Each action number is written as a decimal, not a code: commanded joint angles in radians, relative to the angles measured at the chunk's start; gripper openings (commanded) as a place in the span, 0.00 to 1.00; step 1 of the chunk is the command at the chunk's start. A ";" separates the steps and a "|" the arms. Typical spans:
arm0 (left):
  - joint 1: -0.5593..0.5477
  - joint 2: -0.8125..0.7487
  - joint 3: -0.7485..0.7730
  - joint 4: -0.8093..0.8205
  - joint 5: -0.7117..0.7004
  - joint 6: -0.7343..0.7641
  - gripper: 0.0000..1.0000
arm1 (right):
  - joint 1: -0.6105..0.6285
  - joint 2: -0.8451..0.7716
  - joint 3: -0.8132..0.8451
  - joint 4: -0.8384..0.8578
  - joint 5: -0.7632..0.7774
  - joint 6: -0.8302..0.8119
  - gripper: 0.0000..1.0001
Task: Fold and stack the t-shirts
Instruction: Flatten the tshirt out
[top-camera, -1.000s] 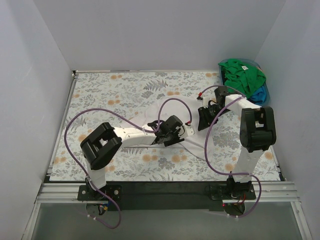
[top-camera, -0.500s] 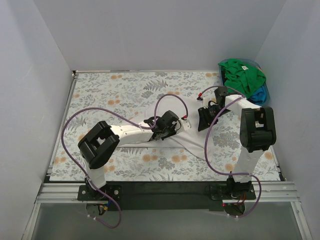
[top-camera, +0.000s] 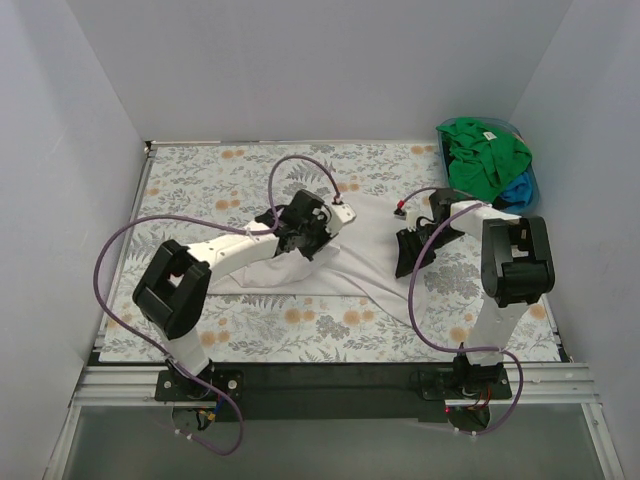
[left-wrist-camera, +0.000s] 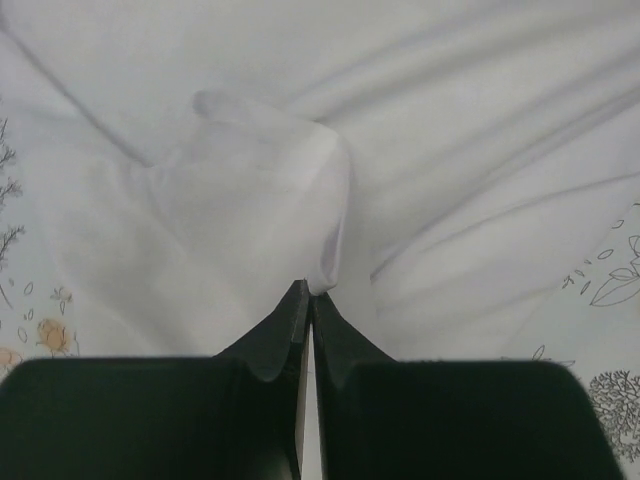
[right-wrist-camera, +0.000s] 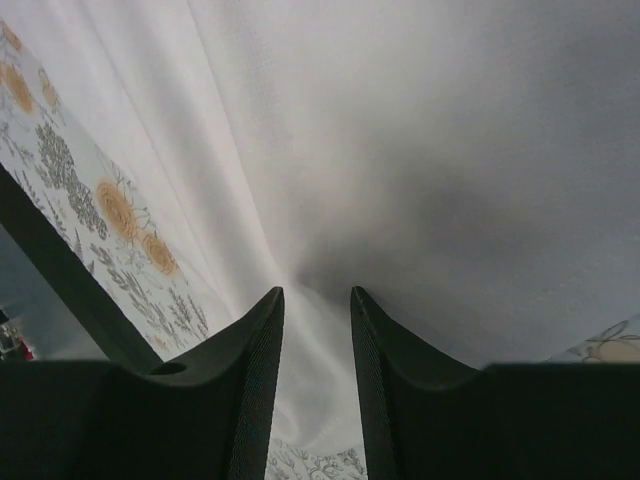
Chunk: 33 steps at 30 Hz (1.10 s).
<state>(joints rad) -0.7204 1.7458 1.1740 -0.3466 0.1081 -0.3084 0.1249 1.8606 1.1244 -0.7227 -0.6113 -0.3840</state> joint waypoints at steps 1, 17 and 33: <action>0.084 -0.130 0.024 -0.077 0.166 -0.086 0.00 | 0.027 -0.037 -0.080 -0.007 0.007 -0.049 0.41; 0.363 -0.397 -0.113 -0.204 0.304 -0.115 0.00 | -0.099 -0.025 0.460 -0.077 0.067 -0.047 0.62; 0.458 -0.341 -0.042 -0.221 0.354 -0.098 0.00 | -0.068 0.279 0.664 0.084 0.162 0.125 0.54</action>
<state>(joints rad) -0.2722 1.4067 1.0950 -0.5537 0.4316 -0.4160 0.0368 2.1532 1.7836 -0.7105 -0.4492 -0.2955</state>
